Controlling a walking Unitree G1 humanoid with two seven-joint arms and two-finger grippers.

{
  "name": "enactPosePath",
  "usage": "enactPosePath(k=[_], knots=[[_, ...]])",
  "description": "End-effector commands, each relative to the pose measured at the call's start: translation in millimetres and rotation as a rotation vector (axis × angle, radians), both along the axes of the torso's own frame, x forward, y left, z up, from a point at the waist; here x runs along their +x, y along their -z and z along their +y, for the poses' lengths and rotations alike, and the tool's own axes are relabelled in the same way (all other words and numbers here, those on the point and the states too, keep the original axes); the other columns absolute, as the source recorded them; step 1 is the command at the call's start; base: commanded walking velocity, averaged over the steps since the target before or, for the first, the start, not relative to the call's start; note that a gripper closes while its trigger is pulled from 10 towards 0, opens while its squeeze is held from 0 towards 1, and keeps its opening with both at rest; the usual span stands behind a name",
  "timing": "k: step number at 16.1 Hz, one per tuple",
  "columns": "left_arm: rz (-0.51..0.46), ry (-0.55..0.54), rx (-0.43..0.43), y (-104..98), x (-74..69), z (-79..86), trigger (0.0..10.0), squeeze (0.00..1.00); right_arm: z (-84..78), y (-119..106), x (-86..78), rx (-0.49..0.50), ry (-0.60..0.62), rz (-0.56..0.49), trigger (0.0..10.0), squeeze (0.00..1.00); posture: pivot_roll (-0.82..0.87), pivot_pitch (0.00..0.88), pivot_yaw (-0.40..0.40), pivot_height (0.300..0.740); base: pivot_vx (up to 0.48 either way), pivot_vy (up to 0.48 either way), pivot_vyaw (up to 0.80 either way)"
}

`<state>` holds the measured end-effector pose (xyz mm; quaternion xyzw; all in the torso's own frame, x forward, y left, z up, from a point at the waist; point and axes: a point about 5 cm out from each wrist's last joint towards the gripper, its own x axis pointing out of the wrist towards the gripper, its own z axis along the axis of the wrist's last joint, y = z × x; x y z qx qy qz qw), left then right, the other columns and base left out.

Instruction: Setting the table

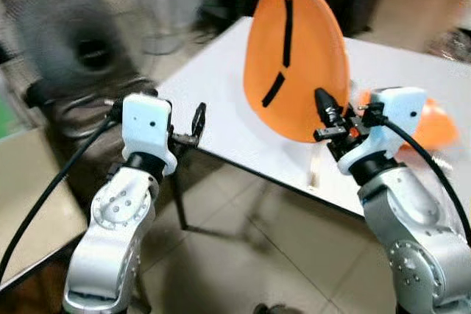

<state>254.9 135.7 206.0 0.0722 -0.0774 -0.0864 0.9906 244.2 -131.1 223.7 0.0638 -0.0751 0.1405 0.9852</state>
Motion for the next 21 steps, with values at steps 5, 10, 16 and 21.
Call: enactPosePath(k=[5, 10, 16, 21], knots=[[-0.002, 0.004, 0.007, -4, 5.3, 1.9, 10.0, 0.0, 0.2, -9, -3.7, 0.026, 0.022, -0.038, 10.0, 0.0, -0.13, 0.0, 0.04, 0.74, 0.0, 0.281, -0.8], [-0.016, -0.001, 0.06, -6, 8.3, 2.0, 10.0, 0.0, 0.3, -10, -3.0, 0.04, 0.033, -0.029, 10.0, 0.0, -0.13, 0.0, 0.039, 0.74, 0.0, 0.057, -0.8], [0.057, 0.012, 0.002, 5, -2.1, 7.2, 10.0, 0.0, 1.2, -8, 5.7, 0.121, 0.006, 0.03, 10.0, 0.0, -0.11, 0.003, 0.05, 0.74, 0.0, -0.208, -0.53], [0.092, -0.013, 0.001, 11, -4.4, 15.4, 10.0, 0.0, -5.7, 11, 25.8, 0.204, -0.011, 0.236, 10.0, 0.0, -0.08, 0.014, 0.032, 0.74, 0.0, 0.0, 0.0]])
